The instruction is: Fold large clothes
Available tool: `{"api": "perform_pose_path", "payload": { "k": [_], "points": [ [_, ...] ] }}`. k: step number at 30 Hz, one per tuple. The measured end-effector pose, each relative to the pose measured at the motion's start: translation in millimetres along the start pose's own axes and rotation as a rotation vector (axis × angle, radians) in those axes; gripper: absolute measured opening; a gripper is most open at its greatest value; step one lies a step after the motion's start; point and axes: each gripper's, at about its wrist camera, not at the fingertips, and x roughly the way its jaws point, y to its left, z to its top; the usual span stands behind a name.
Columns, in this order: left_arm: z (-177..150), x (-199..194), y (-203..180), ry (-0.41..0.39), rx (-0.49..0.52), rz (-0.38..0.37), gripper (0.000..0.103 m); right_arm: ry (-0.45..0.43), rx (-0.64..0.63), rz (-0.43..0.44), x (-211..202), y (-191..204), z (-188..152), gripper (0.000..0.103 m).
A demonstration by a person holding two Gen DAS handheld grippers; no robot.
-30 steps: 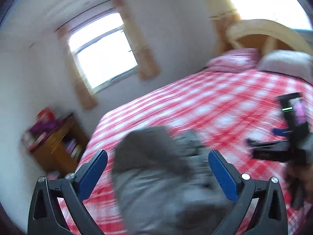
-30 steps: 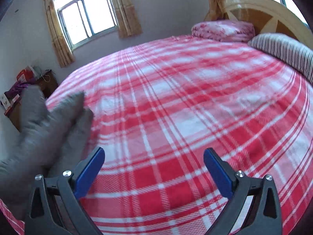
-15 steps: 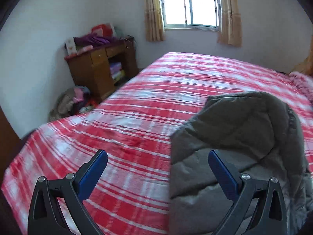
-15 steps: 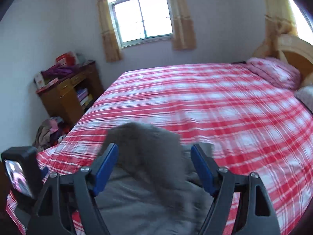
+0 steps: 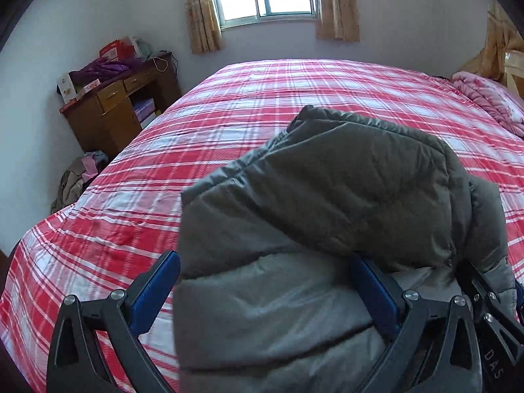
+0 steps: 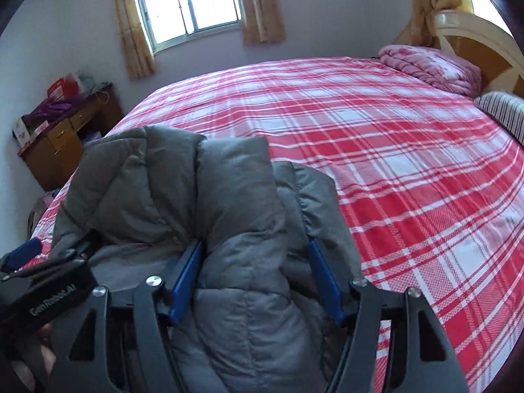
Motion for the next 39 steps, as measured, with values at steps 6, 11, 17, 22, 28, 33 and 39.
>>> {"api": "perform_pose_path", "payload": {
  "k": [6, 11, 17, 22, 28, 33, 39],
  "points": [
    [-8, 21, 2, 0.015, -0.040, -0.035, 0.102, 0.004, 0.014, 0.018, 12, -9, -5, 0.068],
    [-14, 29, 1, 0.022, -0.032, -0.020, 0.102, 0.016, 0.013, 0.031, 16, -5, -11, 0.069],
    [-18, 39, 2, 0.044, -0.035, -0.016, 0.102, 0.042, 0.009, 0.037, 24, -2, -14, 0.072],
    [-19, 42, 0, 0.048, -0.026, -0.003, 0.103, 0.057, 0.007, 0.030, 29, -1, -16, 0.073],
    [-20, 46, -3, 0.066, -0.018, 0.008, 0.103, 0.077, -0.009, 0.009, 33, 3, -18, 0.075],
    [-20, 48, -5, 0.074, -0.008, 0.018, 0.103, 0.089, -0.013, -0.001, 35, 5, -18, 0.077],
    [-20, 48, -7, 0.072, -0.002, 0.028, 0.103, 0.096, -0.016, -0.006, 38, 6, -19, 0.078]
  ]
}}
